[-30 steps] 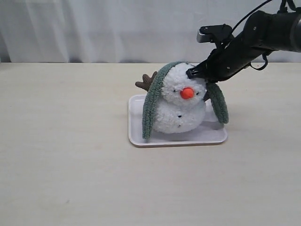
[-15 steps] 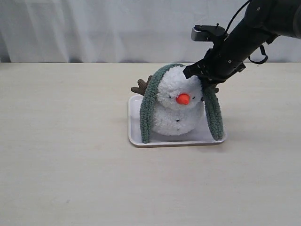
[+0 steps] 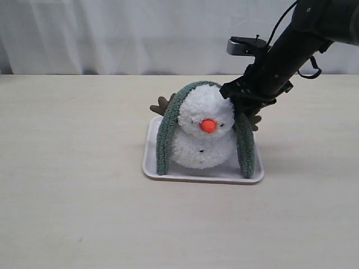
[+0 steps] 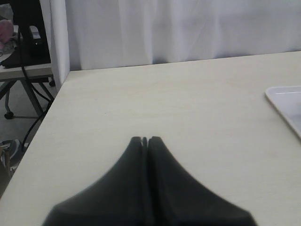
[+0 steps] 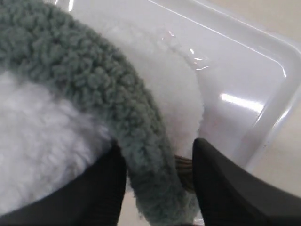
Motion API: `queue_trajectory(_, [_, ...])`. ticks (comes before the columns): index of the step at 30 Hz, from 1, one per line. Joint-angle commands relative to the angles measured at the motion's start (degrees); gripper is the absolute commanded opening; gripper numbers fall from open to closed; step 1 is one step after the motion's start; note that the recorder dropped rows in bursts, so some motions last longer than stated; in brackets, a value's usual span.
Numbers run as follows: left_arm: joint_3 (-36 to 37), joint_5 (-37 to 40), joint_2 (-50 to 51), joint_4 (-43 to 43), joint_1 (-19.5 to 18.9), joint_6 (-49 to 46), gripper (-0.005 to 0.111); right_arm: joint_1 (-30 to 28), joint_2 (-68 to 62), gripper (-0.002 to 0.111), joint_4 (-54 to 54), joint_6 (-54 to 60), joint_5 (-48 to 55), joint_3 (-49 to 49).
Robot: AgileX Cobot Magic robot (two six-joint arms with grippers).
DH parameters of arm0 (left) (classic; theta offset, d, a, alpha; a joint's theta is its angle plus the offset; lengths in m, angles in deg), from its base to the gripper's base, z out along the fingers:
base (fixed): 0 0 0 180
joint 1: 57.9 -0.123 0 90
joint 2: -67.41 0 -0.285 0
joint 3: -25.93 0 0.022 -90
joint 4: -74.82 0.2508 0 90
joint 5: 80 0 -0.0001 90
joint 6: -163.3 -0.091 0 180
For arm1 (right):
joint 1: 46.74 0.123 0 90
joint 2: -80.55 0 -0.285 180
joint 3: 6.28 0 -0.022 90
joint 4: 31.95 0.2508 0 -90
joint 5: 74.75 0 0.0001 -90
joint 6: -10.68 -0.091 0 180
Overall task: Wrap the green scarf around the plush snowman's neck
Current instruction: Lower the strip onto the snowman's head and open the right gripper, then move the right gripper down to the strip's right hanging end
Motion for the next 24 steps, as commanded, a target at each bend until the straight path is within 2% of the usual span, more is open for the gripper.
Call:
queue_trajectory(1, [0.12,-0.59,-0.13,0.08,-0.08,0.08,0.000,-0.16,0.18,0.049,0.50,0.23,2.27,-0.16])
queue_trajectory(13, [0.12,-0.59,-0.13,0.08,-0.08,0.08,0.000,-0.16,8.10,0.049,0.50,0.86,3.44,-0.16])
queue_trajectory(18, [0.12,-0.59,-0.13,0.08,-0.08,0.08,0.000,-0.16,10.90,0.049,1.11,0.98,8.22,0.09])
queue_trajectory(24, [0.12,-0.59,-0.13,0.08,-0.08,0.08,0.000,-0.16,13.76,0.049,1.88,3.93,8.22,7.22])
